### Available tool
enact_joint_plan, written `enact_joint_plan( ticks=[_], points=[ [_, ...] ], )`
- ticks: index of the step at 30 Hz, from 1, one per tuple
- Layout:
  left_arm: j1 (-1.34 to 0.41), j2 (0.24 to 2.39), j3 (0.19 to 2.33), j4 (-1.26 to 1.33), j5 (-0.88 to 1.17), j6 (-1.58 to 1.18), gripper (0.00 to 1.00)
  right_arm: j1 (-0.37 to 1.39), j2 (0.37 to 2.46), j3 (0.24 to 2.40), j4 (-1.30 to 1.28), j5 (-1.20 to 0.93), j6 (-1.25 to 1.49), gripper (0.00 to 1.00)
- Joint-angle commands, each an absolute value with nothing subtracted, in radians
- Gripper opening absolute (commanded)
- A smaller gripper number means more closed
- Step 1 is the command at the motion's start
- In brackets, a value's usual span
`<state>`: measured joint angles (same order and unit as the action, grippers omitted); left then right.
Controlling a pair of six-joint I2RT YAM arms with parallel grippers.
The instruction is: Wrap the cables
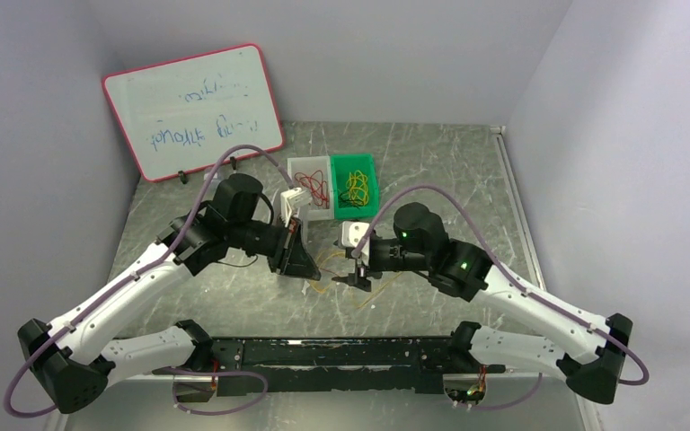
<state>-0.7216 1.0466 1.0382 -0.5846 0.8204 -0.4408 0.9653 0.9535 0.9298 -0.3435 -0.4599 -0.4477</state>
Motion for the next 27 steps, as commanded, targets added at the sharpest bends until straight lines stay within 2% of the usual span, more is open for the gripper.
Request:
enact_joint_plan(
  ticks=[1,6,10,13,18,27],
  points=[
    [-0.719,1.025,1.031,-0.617,0.862,-0.424,0.07,0.975,0.967,0.91,-0.337,-0.329,-0.518,0.72],
    [-0.718,1.014,1.012,-0.622,0.891,-0.413,0.07,0.988,0.987,0.892,-0.315,-0.317,-0.517,0.65],
    [-0.718,1.005,1.012,-0.636,0.89,-0.406,0.07,0.996,0.989,0.881,-0.298,-0.324,-0.514,0.53],
    [-0.718,1.003,1.016,-0.645,0.891,-0.4,0.07,0.996,0.992,0.874,-0.3,-0.313,-0.509,0.36],
    [-0.718,0.992,1.016,-0.672,0.89,-0.383,0.07,0.996,0.958,0.847,-0.285,-0.262,-0.49,0.0],
    [-0.719,0.969,0.991,-0.723,0.877,-0.377,0.07,0.996,0.874,0.852,-0.272,-0.084,-0.475,0.0]
  ],
)
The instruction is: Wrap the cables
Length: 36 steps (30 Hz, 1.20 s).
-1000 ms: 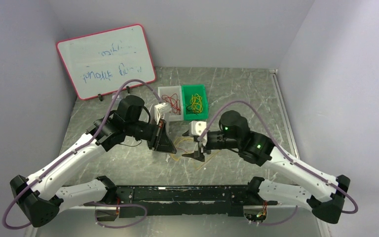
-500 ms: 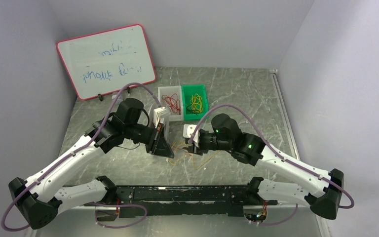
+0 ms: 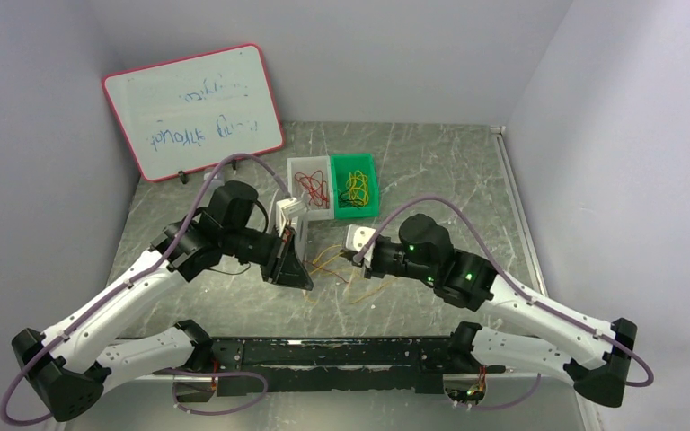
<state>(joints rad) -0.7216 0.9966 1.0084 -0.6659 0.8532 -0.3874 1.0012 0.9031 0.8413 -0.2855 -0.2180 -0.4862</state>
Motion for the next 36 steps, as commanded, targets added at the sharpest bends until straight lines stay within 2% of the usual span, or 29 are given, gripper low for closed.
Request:
enact_joint_plan(
  ticks=[1,12,23,32,36],
  points=[
    [-0.719,0.967,0.985,-0.724,0.876,-0.377,0.07,0.996,0.866,0.853,-0.261,-0.07,-0.469,0.0],
    [-0.719,0.96,0.93,-0.725,0.871,-0.336,0.07,0.996,0.888,0.901,-0.176,0.081,-0.381,0.0],
    [-0.719,0.967,0.927,-0.768,0.8,-0.3,0.13,0.996,0.922,0.909,-0.117,0.186,-0.364,0.0],
    [-0.718,0.952,0.943,-0.791,0.745,-0.294,0.07,0.996,0.931,0.91,-0.101,0.205,-0.372,0.0],
    [-0.718,0.923,0.986,-0.816,0.626,-0.31,0.19,0.996,0.933,0.912,-0.096,0.25,-0.377,0.0]
  ],
)
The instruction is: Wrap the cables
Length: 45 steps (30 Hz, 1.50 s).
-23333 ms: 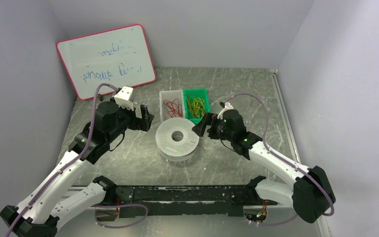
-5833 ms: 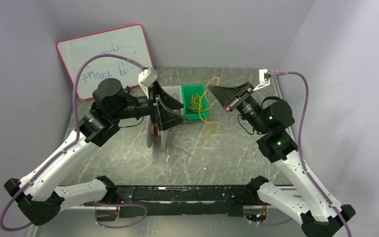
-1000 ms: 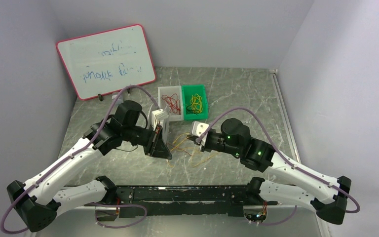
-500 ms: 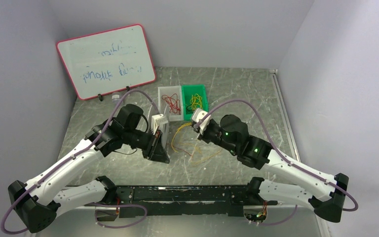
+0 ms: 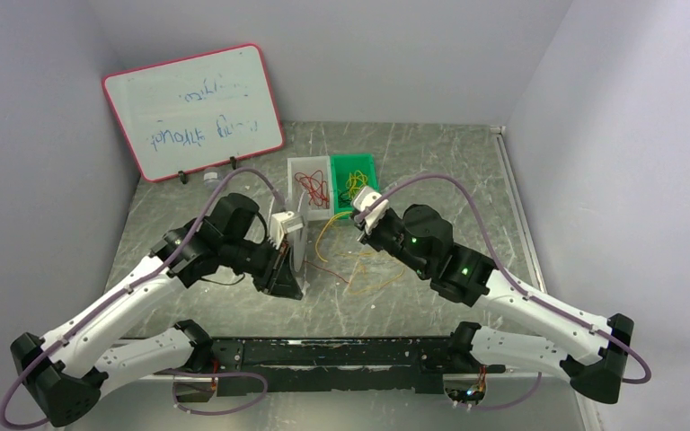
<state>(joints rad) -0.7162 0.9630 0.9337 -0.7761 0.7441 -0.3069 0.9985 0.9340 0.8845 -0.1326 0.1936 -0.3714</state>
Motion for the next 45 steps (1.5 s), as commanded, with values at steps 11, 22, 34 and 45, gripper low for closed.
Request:
enact_joint_plan(
  ticks=[11,22,34,45],
  points=[
    [-0.718,0.829,1.116,-0.882,0.077,-0.406,0.53,0.998,1.027,0.996,-0.143,0.348,-0.418,0.0],
    [-0.717,0.82,1.102,-0.883,-0.355,-0.44,0.79,1.013,1.19,1.138,-0.136,0.42,-0.522,0.0],
    [-0.583,0.815,0.95,-0.69,-0.292,-0.41,0.83,1.021,1.344,1.22,-0.144,0.456,-0.612,0.0],
    [-0.339,0.836,0.881,-0.535,0.074,-0.389,0.81,1.023,1.516,1.361,-0.246,0.417,-0.636,0.0]
  ],
)
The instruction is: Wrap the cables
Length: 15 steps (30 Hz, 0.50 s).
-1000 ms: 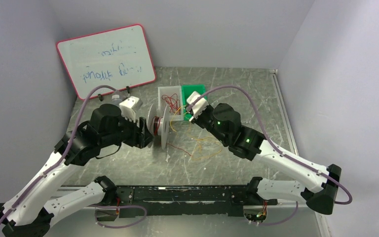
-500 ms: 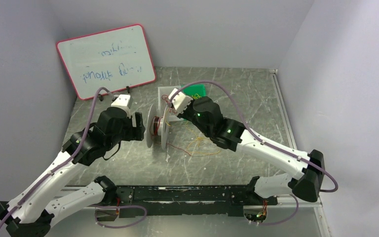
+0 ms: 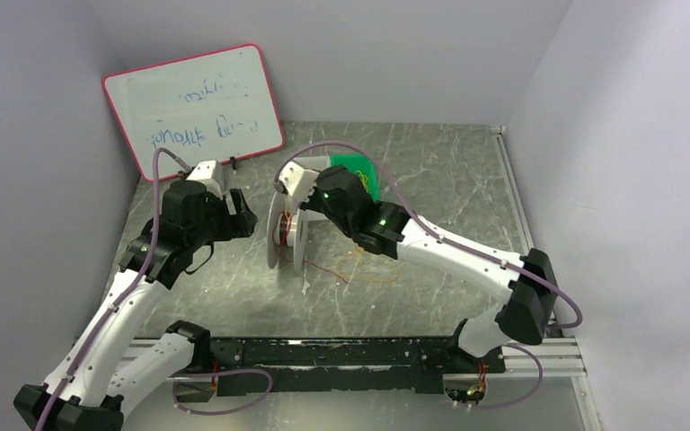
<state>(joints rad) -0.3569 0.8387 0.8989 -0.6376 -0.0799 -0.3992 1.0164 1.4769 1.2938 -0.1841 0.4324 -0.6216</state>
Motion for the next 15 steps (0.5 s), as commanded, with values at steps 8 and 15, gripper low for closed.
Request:
enact_joint_plan(
  ticks=[8,15],
  points=[
    [-0.339,0.873,0.85,-0.472,0.21,-0.403,0.79,1.031,1.604,1.44,-0.33,0.4,-0.619,0.0],
    [-0.339,0.896,0.832,-0.453,0.254,-0.406,0.79,1.032,1.641,1.427,-0.32,0.357,-0.59,0.0]
  ],
)
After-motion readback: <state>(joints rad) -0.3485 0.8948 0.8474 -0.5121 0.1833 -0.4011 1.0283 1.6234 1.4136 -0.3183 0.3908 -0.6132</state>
